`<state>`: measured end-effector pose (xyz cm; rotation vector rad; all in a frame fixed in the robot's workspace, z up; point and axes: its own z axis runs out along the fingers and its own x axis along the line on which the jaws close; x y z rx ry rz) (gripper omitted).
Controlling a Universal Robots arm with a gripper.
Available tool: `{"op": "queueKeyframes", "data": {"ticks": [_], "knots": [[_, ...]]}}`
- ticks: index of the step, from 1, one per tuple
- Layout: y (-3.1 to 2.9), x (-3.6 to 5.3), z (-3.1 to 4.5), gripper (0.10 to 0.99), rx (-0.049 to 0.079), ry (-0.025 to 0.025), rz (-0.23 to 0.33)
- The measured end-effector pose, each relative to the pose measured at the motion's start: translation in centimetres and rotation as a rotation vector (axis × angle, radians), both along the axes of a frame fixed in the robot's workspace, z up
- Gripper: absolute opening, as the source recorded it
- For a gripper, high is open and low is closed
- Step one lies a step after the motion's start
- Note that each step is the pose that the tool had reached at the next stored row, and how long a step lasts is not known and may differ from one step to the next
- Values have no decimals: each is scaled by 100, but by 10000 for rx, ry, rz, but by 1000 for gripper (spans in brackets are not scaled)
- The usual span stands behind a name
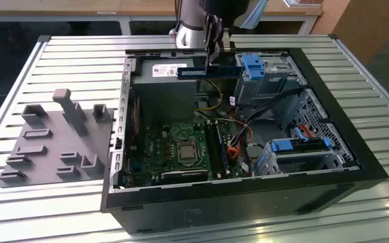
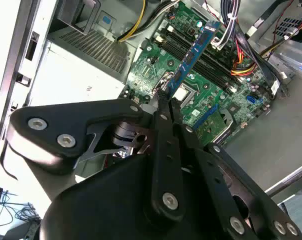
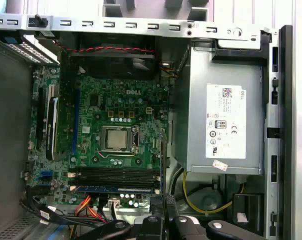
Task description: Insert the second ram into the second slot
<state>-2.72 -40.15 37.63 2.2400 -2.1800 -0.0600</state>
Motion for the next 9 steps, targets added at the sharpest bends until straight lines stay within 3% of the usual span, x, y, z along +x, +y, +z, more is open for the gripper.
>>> {"op": "queueKeyframes", "data": {"ticks": [9], "knots": [[-14,0,0,137,-1,0,-1]]}}
